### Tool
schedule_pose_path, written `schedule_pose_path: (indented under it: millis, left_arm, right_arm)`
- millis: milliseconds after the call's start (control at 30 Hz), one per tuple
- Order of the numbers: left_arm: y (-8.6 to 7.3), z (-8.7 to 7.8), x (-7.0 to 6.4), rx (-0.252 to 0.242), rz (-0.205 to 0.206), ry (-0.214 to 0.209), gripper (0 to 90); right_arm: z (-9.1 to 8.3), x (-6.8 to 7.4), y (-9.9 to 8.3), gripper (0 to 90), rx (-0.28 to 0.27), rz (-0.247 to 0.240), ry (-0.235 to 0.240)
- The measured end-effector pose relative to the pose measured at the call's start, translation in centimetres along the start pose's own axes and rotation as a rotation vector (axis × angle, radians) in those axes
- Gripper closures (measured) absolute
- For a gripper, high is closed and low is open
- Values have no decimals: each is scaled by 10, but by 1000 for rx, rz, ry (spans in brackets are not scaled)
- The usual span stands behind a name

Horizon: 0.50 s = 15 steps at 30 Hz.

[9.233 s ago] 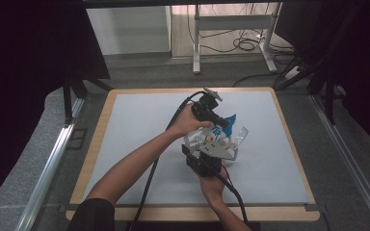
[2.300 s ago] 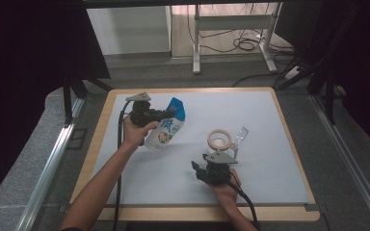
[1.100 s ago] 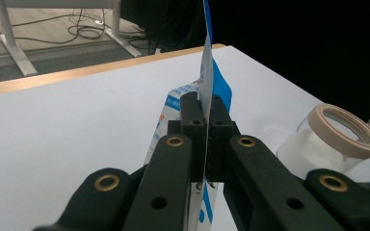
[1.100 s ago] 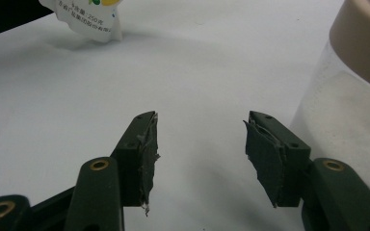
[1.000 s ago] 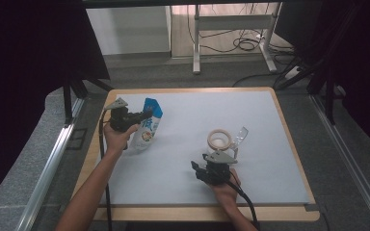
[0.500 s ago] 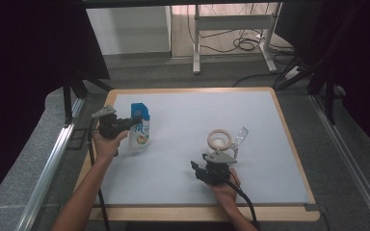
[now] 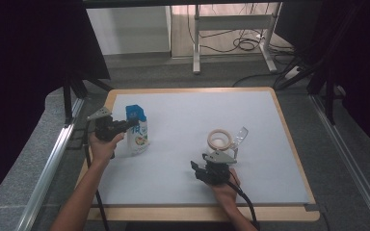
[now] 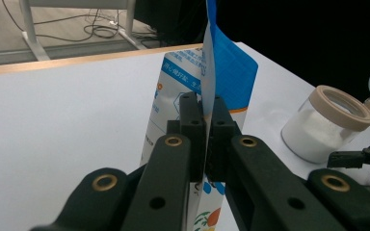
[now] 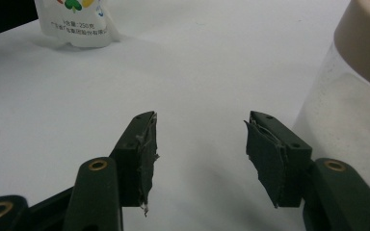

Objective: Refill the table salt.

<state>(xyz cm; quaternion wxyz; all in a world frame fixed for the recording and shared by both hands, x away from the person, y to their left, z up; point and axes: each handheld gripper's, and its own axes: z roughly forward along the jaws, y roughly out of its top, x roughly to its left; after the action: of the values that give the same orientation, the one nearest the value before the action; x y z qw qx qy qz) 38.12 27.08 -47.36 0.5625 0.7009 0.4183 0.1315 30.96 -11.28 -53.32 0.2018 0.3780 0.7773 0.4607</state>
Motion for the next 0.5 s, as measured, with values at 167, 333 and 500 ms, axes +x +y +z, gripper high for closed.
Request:
schedule_pose_path:
  millis: [167, 333, 500]
  left_arm:
    - [-5, -9, 1, -14, -4, 5, 886]
    - [-6, -14, 0, -16, 5, 15, 883]
    - [-5, -11, -1, -17, 9, 12, 878]
  right_arm:
    - [0, 0, 0, 450, 0, -1, -1]
    - [0, 0, 0, 448, 1, -4, 0]
    - [0, 0, 0, 448, -1, -4, 0]
